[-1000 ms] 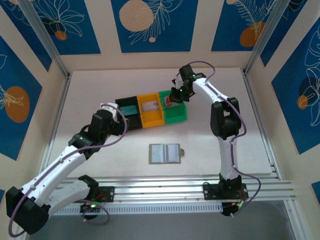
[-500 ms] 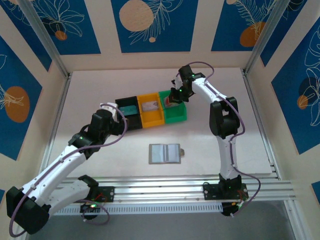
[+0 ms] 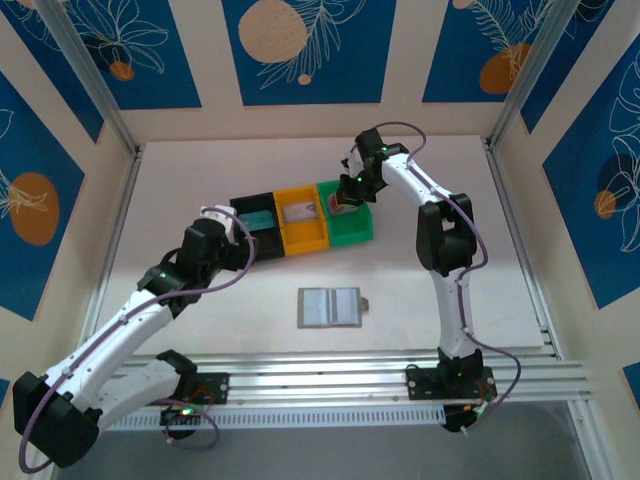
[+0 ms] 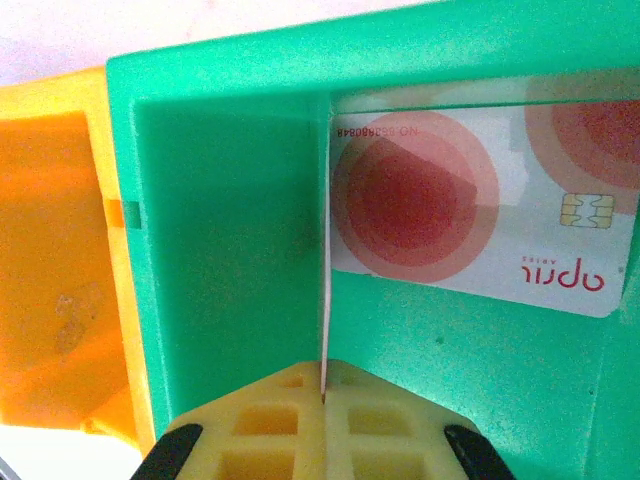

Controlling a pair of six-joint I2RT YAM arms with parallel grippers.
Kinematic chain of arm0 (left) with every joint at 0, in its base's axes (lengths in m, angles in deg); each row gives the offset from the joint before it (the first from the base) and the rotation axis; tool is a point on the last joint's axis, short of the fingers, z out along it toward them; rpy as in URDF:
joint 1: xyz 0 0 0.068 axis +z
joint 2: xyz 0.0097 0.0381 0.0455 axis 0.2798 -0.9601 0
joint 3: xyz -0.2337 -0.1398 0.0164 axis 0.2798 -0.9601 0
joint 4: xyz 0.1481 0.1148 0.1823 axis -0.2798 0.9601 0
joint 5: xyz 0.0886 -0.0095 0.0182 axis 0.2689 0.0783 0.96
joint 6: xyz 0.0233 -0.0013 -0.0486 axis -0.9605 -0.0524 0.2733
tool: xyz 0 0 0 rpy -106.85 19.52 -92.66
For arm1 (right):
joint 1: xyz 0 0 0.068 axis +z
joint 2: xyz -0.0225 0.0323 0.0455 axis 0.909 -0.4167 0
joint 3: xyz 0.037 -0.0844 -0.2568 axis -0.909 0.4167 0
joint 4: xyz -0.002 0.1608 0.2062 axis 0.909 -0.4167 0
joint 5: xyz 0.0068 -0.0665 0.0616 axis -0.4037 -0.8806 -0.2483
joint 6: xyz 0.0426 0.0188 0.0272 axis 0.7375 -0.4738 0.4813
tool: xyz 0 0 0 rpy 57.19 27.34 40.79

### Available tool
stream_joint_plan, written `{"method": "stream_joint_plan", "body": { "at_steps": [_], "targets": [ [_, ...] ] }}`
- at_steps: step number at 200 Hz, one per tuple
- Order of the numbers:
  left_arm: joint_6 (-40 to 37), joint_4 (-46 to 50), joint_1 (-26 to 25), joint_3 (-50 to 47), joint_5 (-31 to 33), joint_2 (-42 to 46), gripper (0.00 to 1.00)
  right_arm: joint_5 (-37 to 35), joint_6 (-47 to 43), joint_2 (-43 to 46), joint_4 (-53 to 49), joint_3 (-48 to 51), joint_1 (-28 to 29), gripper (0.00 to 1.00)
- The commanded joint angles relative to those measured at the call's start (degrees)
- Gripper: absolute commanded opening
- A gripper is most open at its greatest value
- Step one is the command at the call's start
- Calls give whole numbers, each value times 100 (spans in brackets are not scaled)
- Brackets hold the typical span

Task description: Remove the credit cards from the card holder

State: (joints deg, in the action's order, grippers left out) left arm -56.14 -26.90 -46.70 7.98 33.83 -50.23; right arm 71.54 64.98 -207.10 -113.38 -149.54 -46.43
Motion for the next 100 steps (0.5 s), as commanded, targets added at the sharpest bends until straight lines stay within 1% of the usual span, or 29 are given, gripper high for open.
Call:
{"method": "stream_joint_plan", "body": {
  "at_steps": [1,31,48,76,100],
  "targets": [
    [-117,-72,93,-30,-55,25,100,-109,-117,-166,-198,-234,53,6],
    [-111,-72,94,-22,-65,36,100,-157,-109,-189,-223,-269,57,6],
    [-110,-75,93,-22,-69,35,100,-204,-98,-202,-275,-329,58,10],
    [-110,-73,97,-22,-76,44,100,-243,-99,-194,-349,-431,76,11],
    [-111,-78,101,-22,-86,38,100,-296,-84,-202,-396,-501,86,16]
  ]
}}
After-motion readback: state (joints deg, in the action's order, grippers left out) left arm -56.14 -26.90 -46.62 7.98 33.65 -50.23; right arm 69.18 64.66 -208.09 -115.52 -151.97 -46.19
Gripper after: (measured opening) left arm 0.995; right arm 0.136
